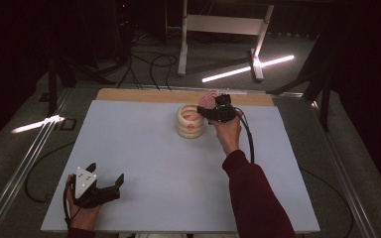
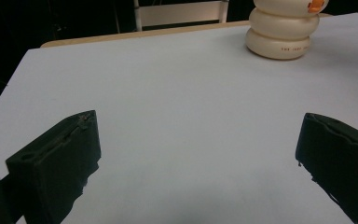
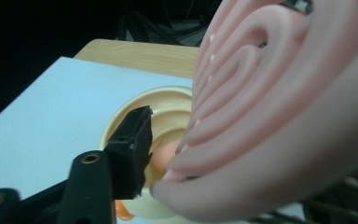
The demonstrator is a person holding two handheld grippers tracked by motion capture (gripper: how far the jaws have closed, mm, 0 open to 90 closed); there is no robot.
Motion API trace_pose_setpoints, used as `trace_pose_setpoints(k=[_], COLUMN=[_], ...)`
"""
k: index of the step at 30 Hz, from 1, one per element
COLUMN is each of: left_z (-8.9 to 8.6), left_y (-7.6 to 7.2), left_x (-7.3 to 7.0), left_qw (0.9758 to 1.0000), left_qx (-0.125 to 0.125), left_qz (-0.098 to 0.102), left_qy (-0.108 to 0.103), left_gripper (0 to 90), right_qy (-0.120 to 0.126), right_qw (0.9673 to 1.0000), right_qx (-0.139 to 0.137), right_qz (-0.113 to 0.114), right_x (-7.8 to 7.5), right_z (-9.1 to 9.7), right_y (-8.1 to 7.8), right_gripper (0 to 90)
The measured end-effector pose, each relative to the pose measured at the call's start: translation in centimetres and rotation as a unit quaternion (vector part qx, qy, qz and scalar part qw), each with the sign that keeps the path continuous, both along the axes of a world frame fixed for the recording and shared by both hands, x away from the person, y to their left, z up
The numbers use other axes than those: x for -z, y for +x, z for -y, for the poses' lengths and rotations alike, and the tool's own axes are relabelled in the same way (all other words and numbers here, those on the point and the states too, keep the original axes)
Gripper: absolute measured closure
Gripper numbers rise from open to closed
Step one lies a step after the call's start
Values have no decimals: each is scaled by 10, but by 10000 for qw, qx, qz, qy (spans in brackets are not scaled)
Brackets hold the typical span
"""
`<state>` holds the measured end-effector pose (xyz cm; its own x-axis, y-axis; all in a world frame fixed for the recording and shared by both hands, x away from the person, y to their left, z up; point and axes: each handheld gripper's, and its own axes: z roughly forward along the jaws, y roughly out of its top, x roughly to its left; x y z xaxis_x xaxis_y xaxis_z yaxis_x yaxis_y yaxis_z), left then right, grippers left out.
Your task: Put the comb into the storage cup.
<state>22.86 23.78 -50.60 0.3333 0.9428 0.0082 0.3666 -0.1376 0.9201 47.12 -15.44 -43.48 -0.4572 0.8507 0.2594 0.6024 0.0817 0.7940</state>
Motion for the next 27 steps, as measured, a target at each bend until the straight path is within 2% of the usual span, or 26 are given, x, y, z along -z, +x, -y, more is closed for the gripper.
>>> trace_pose_setpoints(k=[3,12,18,22,27], left_z=[0,0,0,0,0], left_y=[0,0,0,1,1], left_x=[0,0,0,0,0], left_qw=[10000,10000,10000,10000,10000], left_qx=[0,-1,-8,-8,-11], left_qz=[2,0,1,-1,1], left_qy=[0,1,8,-1,-2], left_gripper=[5,5,5,5,5], right_qy=[-226,-448,-469,-383,-478], right_qw=[9997,9989,9988,9991,9984], right_qx=[-24,-50,-78,-74,-139], right_qz=[53,132,152,179,250], right_x=[-1,-5,-7,-9,-10], right_z=[-1,3,8,12,15], right_y=[-2,-7,-11,-15,-19], right_gripper=[306,141,95,90,90])
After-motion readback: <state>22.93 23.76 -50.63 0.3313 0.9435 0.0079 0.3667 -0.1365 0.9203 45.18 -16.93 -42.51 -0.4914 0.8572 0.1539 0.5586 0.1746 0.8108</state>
